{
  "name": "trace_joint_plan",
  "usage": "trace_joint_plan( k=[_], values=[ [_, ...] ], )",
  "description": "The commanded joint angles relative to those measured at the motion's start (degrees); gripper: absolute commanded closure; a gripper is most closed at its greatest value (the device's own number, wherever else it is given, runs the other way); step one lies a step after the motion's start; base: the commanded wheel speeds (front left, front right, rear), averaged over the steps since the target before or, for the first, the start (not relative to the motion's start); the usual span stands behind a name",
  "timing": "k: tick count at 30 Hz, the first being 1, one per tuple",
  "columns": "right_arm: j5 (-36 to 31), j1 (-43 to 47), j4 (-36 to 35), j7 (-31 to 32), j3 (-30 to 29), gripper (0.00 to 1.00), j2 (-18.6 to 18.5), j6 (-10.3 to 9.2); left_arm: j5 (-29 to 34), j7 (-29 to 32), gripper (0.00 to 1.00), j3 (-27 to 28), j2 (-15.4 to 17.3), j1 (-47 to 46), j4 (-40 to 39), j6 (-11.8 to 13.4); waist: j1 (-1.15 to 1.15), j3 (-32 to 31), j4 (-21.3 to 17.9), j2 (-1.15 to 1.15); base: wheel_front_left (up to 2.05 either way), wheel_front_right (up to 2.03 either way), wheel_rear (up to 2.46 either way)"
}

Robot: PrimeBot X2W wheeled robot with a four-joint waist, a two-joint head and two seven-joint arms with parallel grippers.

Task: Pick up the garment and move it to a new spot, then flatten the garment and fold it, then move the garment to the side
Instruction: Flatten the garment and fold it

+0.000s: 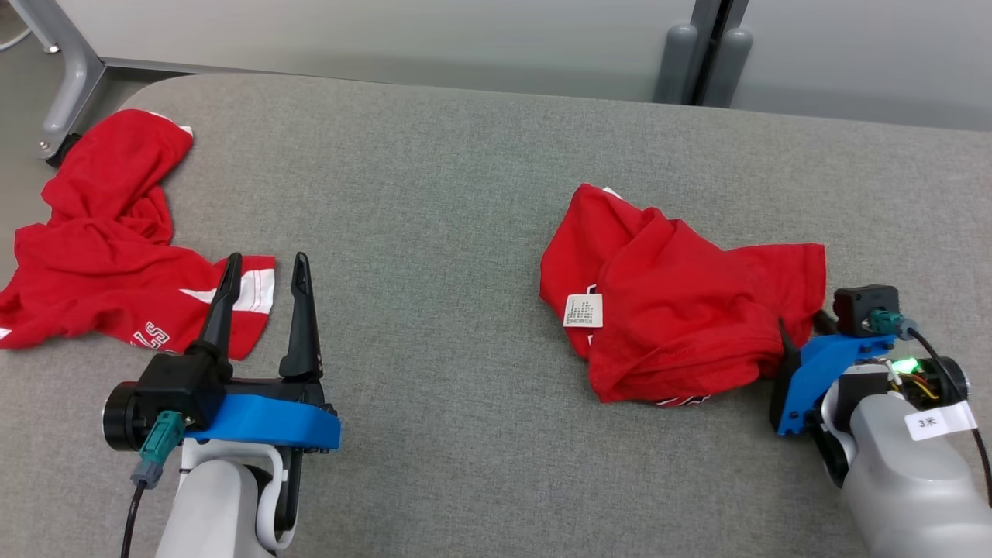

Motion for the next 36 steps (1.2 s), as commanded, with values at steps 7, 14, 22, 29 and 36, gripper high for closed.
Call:
trace_joint_plan(
  k=[7, 14, 22, 29, 36],
  values=[
    [3.1, -0.7, 1.8, -1.6, 2.6, 1.00, -0.4, 0.10, 0.5, -0.2, 0.00, 0.8, -0.1, -0.3, 0.9, -0.3, 0.00, -1.6, -1.2, 0.00, 0.00, 0.00, 0.00],
    [5.8, -0.3, 0.7, -3.5, 2.0, 1.00, -5.4, 0.10, 0.8, -0.2, 0.00, 1.9, -0.2, 1.7, 0.6, -0.4, 0.00, -4.1, -3.2, 0.00, 0.00, 0.00, 0.00],
    [7.9, 1.1, -4.4, -4.1, -0.6, 1.00, -13.8, 0.10, 0.9, -0.2, 0.00, 2.4, -0.2, 2.7, 0.2, -0.5, 0.00, -5.7, -4.8, 0.00, 0.00, 0.00, 0.00],
    [7.9, 1.7, -13.9, -4.1, -3.2, 1.00, -16.1, 0.10, 1.1, -0.2, 0.00, 2.5, -0.2, 3.8, 0.1, -0.5, 0.00, -7.4, -5.1, 0.00, 0.00, 0.00, 0.00],
    [6.3, 3.5, -26.4, -3.8, 0.7, 1.00, -8.1, 0.10, 1.1, -0.2, 0.00, 1.9, -0.2, 5.0, -0.3, -0.1, 0.00, -9.3, -4.2, 0.00, 0.00, 0.00, 0.00]
  ],
)
